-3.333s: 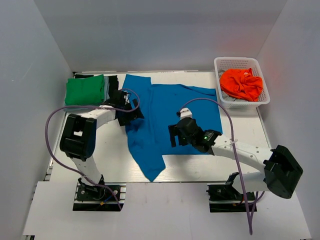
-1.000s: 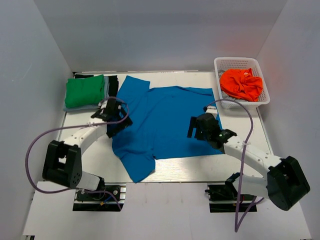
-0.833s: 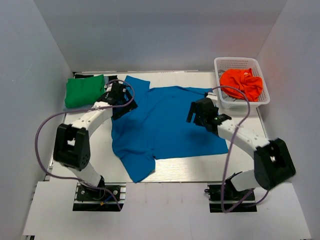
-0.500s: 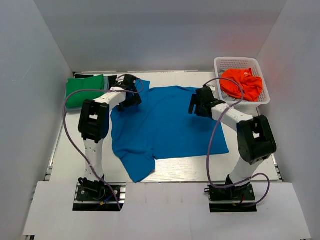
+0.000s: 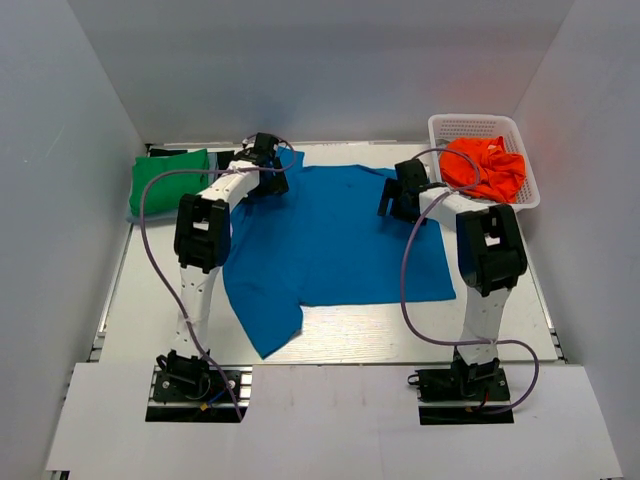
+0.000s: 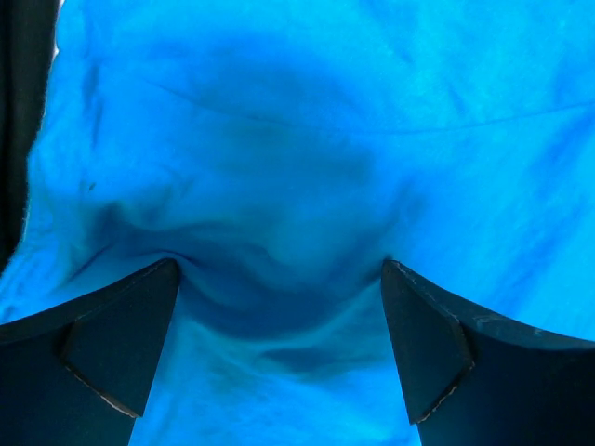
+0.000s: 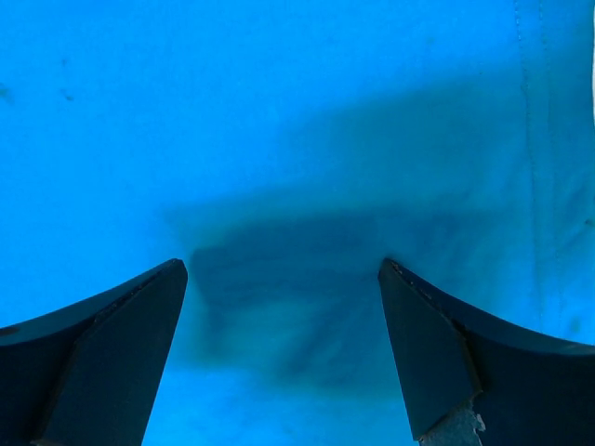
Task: Fold and stack the t-shirts
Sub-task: Flatten out the tshirt
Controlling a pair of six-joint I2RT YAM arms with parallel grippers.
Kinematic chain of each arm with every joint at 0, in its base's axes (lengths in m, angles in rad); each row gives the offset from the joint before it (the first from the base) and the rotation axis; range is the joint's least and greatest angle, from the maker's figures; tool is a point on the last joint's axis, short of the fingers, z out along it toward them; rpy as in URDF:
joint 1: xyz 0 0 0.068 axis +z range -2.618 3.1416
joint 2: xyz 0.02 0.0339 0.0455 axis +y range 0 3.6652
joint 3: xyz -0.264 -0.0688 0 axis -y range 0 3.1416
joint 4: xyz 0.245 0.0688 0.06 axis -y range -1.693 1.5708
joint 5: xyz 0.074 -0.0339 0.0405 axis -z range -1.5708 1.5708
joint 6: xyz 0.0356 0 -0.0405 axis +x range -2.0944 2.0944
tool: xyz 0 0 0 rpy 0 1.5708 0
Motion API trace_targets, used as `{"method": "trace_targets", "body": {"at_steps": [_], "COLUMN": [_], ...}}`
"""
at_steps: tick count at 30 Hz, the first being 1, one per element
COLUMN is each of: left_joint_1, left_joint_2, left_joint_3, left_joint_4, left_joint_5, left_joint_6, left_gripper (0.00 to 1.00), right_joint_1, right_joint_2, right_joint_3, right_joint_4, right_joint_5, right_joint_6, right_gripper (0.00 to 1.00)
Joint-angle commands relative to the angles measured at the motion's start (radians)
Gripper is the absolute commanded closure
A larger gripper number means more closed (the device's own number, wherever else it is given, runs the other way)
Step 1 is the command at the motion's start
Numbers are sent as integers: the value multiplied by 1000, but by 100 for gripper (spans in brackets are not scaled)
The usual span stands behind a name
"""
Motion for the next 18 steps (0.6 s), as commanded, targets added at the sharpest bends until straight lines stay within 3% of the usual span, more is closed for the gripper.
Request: {"method": "trace_targets", "body": {"at_steps": [1, 7, 10, 13, 14, 16, 17, 18], "left_joint_1": [26, 49, 49, 25, 16, 16, 16, 3], "left_joint_2": [70, 15, -127, -346, -408, -541, -712, -802], "left_joint_3": [58, 173, 130, -87, -241, -443, -696, -824], "left_joint_4": [-7, -49, -40, -10, 1, 42, 150, 214], "left_joint_5": [76, 122, 162, 180, 214, 407, 450, 525], "left_joint_6": [14, 57, 77, 68, 68, 36, -16, -44], "left_gripper": [0, 0, 0, 0, 0, 0, 0, 0], "right_joint_1": [-26, -9, 1, 18, 20, 18, 14, 15], "right_joint_2": [61, -25, -154, -336, -461, -540, -662, -701], "right_joint_3": [75, 86, 33, -130, -213, -333, -411, -487], "right_joint_4": [-16, 10, 48, 79, 99, 126, 130, 139], "right_joint_5": [-64, -117, -143, -109, -114, -144, -143, -141], "right_joint_6": [-6, -95, -112, -86, -74, -16, 3, 33], "right_gripper": [10, 10, 10, 10, 10, 10, 10, 10]}}
